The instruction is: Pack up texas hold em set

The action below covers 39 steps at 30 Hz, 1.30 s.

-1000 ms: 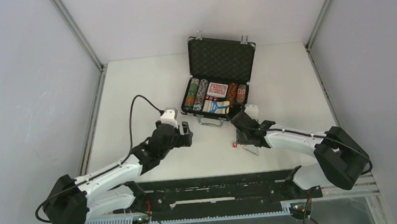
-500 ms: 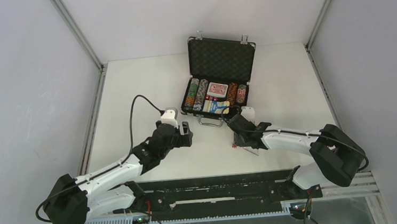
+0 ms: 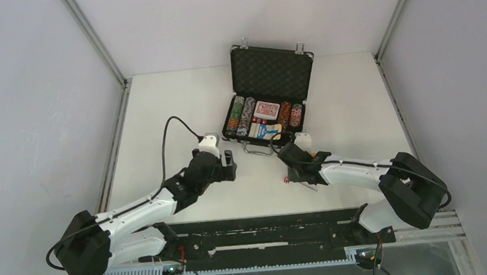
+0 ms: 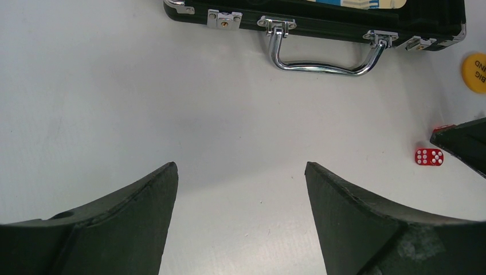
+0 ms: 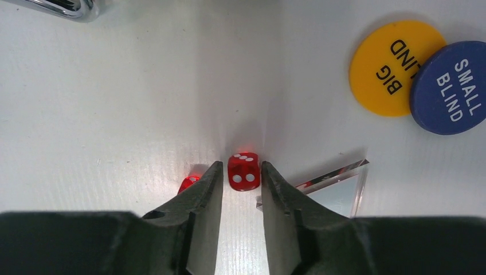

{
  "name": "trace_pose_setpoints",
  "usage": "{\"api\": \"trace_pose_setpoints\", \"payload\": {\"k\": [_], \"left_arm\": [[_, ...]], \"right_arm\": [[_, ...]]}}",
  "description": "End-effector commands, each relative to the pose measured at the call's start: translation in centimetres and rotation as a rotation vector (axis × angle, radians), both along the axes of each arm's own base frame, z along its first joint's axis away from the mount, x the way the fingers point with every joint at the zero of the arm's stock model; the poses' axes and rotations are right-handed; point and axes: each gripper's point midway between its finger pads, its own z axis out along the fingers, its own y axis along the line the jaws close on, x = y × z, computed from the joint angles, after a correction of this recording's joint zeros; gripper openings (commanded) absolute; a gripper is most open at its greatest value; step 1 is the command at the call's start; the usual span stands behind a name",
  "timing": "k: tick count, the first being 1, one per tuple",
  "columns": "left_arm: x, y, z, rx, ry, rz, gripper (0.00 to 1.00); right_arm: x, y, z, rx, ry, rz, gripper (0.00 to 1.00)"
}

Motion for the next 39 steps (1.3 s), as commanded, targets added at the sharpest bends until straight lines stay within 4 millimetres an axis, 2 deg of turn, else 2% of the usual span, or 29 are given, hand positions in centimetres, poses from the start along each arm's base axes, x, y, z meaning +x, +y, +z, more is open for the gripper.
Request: {"api": "trace_pose_setpoints", "payload": {"k": [1, 4, 7, 13, 19, 28, 34, 39], "left_arm": [[1.0, -1.3, 2.5, -0.052, -0.047, -0.01, 0.86], [1.0, -1.4, 2.5, -0.051, -0.046, -0.009, 0.86], [1.0, -1.4, 2.4, -0.05, -0.044, -0.01, 0.86], [1.0, -1.5, 2.2, -0.049, -0.038, -0.013, 0.86], [1.1, -1.7, 1.9, -0.042, -0.03, -0.016, 0.86], [1.5, -0.7, 1.6, 0.013, -0.044, 0.013, 0.86], [1.6, -0.4, 1.7, 0.028, -0.052, 0.017, 0.86], [1.7, -0.6, 1.3, 0.037, -0.04, 0.009, 0.86]], "right_arm": [[0.1, -0.1, -0.1, -0.005, -0.016, -0.016, 0.35], [0.2, 0.0, 0.0, 0.003, -0.023, -0.017, 0.26], [0.6, 0.4, 0.6, 0.019, -0.04, -0.008, 0.22], [3.0, 1.8, 3.6, 0.047, -0.091, 0.027, 0.18], [7.3, 3.8, 7.4, 0.11, -0.152, 0.069, 0.17], [16.5, 5.7, 11.0, 0.099, -0.207, 0.082, 0.17], [21.3, 6.0, 9.5, 0.093, -0.182, 0.057, 0.17], [23.7, 6.3, 7.4, 0.095, -0.149, 0.042, 0.17]]}}
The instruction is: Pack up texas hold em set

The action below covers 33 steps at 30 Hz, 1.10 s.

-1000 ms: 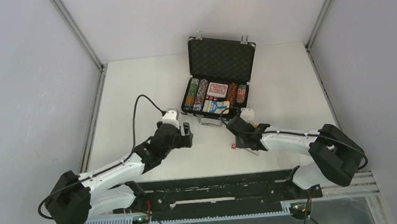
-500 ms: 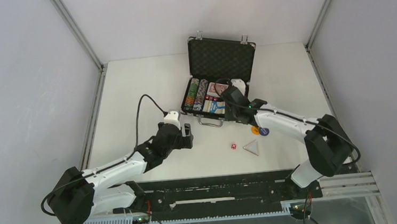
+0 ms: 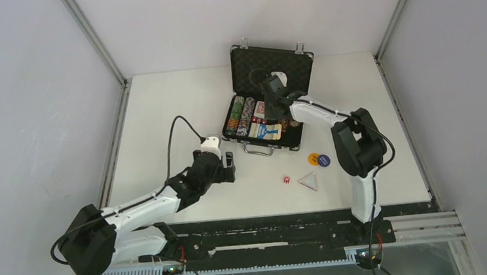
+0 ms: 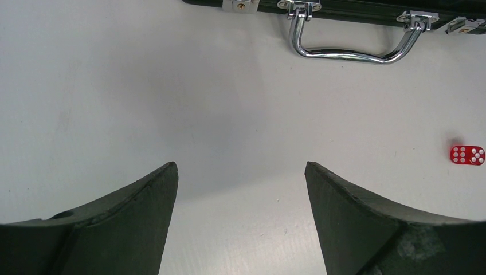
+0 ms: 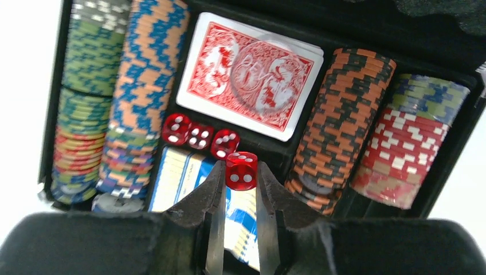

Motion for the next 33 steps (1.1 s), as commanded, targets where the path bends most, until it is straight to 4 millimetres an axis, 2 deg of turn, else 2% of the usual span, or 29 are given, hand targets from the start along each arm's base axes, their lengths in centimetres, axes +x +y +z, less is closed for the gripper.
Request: {"api": "trace_pose_setpoints", "payload": {"k": [1, 7, 13, 18, 19, 23, 24, 29, 33], "left_arm": [[1.6, -1.3, 2.8, -0.031, -0.064, -0.004, 0.86], [1.8, -1.0, 2.6, -0.01, -0.069, 0.006, 0.86], [1.9, -1.2, 2.3, 0.001, -0.057, -0.001, 0.86], [1.8, -1.4, 2.3, -0.002, -0.052, -0.009, 0.86], [1.8, -1.4, 2.3, -0.002, -0.053, -0.01, 0.86], [1.7, -1.3, 2.4, -0.004, -0.057, -0.01, 0.86], [1.7, -1.3, 2.4, -0.006, -0.057, -0.011, 0.86], [1.6, -1.5, 2.7, -0.019, -0.059, -0.02, 0.86], [1.5, -1.7, 2.9, -0.029, -0.06, -0.026, 0.85]], "right_arm": [[2.0, 0.2, -0.5, -0.001, 0.003, 0.013, 0.17], [2.9, 0.4, -2.7, 0.006, 0.043, 0.016, 0.17], [2.6, 0.7, -3.5, 0.022, 0.063, 0.024, 0.17], [2.1, 0.6, -3.5, 0.028, 0.07, 0.029, 0.27], [2.1, 0.6, -3.3, 0.033, 0.066, 0.029, 0.28], [1.7, 0.6, -2.4, 0.055, 0.049, 0.031, 0.49], [1.6, 0.6, -2.1, 0.06, 0.042, 0.032, 0.52], [1.0, 0.6, -0.2, 0.089, 0.007, 0.034, 0.54], [-0.3, 0.1, 1.5, 0.083, -0.031, 0.028, 0.54]]}}
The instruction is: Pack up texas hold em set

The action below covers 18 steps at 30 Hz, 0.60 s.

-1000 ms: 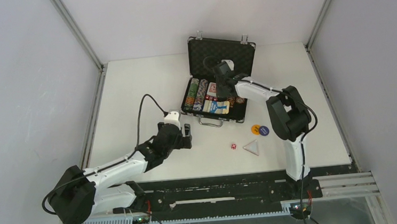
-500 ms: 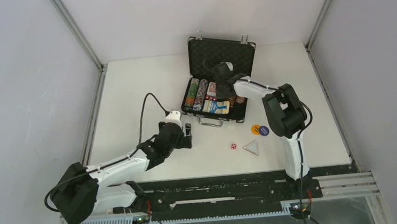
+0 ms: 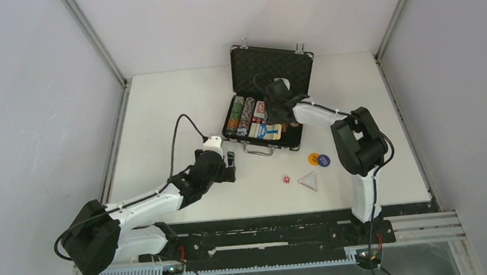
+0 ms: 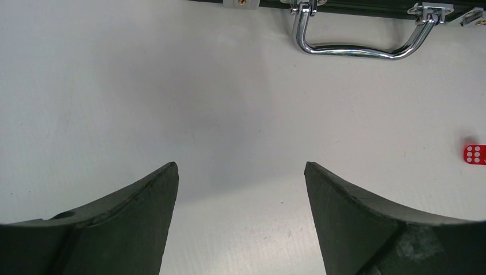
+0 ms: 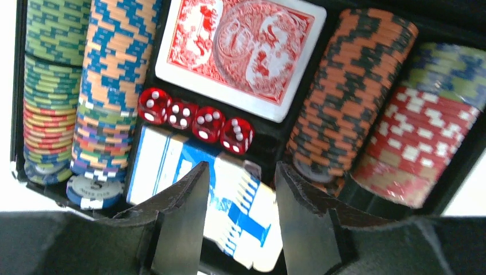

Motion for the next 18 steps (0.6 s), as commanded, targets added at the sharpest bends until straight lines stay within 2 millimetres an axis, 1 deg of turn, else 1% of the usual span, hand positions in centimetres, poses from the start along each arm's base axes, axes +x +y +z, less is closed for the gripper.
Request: {"api": "trace_pose_setpoints", "payload": {"k": [1, 4, 7, 10, 12, 15, 18], "left_arm": [[1.3, -1.6, 3.5, -0.068, -0.074, -0.02, 0.85], [1.2, -1.7, 3.6, -0.075, -0.073, -0.024, 0.85], [1.1, -1.8, 3.6, -0.083, -0.069, -0.027, 0.85], [1.1, -2.0, 3.6, -0.092, -0.066, -0.033, 0.85], [1.0, -2.1, 3.7, -0.098, -0.065, -0.035, 0.85], [0.9, -2.4, 3.6, -0.111, -0.059, -0.044, 0.85], [0.8, -2.7, 3.7, -0.124, -0.054, -0.055, 0.85]], "right_arm": [[-0.3, 0.2, 5.8, 0.047, -0.136, -0.015, 0.54], [-1.9, -0.2, 7.0, 0.034, -0.162, -0.02, 0.54], [-4.3, -0.6, 7.4, 0.019, -0.172, -0.026, 0.54], [-7.8, -0.9, 6.1, -0.029, -0.163, -0.03, 0.54], [-9.9, -1.2, 4.8, -0.055, -0.141, -0.035, 0.55], [-13.1, -1.5, 2.1, -0.059, -0.074, -0.034, 0.58], [-15.7, -1.6, -0.1, -0.064, -0.026, -0.036, 0.62]]}}
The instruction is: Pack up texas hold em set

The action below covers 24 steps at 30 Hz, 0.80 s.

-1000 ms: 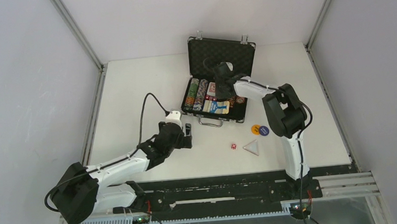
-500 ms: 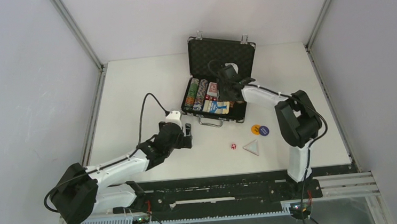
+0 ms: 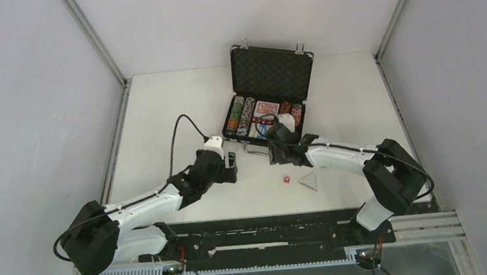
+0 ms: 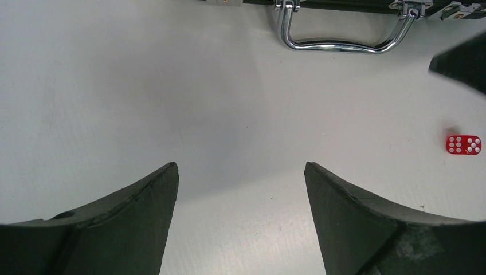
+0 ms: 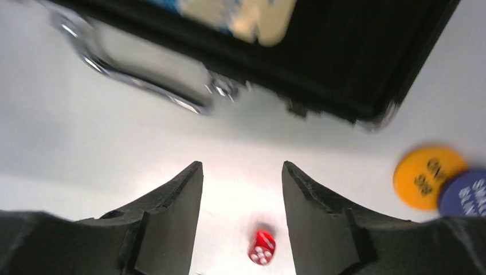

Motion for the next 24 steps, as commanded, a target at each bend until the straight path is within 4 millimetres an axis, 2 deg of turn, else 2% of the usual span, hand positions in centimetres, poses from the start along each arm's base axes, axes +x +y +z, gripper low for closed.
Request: {"api": "trace_pose_setpoints", "payload": {"k": [1, 5, 13, 24], "left_arm": [[1.1, -2.2, 3.4, -0.101, -0.061, -0.026, 0.85], [1.1, -2.3, 3.4, -0.103, -0.058, -0.029, 0.85], [1.0, -2.2, 3.5, -0.108, -0.062, -0.028, 0.85], [0.8, -2.5, 3.9, -0.129, -0.061, -0.04, 0.85]], "right_arm": [[-2.9, -1.1, -2.2, -0.003, 0.039, -0.08, 0.62], [-4.7, -1.1, -3.4, -0.026, 0.064, -0.077, 0.61], [-6.4, -0.9, -4.5, -0.02, 0.098, -0.064, 0.57], [-8.0, -1.3, -2.9, -0.008, 0.073, -0.066, 0.57]]}}
